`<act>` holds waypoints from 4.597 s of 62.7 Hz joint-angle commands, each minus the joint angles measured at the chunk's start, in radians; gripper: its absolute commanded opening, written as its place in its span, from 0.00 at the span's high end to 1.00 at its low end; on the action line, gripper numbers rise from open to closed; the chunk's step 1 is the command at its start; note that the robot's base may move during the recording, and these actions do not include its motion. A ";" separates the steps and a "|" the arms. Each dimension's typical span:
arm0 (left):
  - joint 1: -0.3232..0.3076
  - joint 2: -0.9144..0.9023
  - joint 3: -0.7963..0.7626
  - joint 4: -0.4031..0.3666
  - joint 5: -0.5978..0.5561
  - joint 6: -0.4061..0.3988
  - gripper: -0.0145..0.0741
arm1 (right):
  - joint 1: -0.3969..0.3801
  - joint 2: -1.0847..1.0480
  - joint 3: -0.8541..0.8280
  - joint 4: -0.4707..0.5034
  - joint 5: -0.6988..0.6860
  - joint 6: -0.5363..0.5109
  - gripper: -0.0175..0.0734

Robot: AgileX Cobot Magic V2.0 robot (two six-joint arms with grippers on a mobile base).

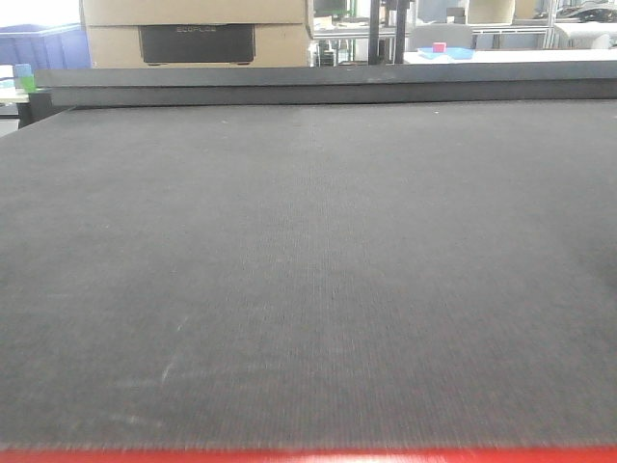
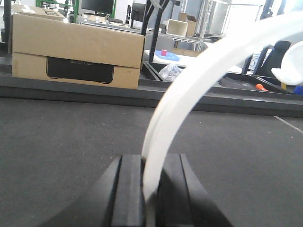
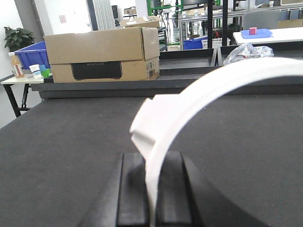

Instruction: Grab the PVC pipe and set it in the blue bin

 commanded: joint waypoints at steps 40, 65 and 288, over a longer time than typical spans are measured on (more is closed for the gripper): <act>-0.006 -0.008 -0.003 0.000 -0.022 -0.002 0.96 | 0.003 -0.005 0.002 -0.013 -0.026 -0.004 0.99; -0.006 -0.008 -0.003 0.000 -0.022 -0.002 0.96 | 0.003 -0.005 0.002 -0.013 -0.026 -0.004 0.99; -0.006 -0.008 -0.003 0.000 -0.025 -0.002 0.96 | 0.003 -0.005 0.002 -0.013 -0.035 -0.004 0.99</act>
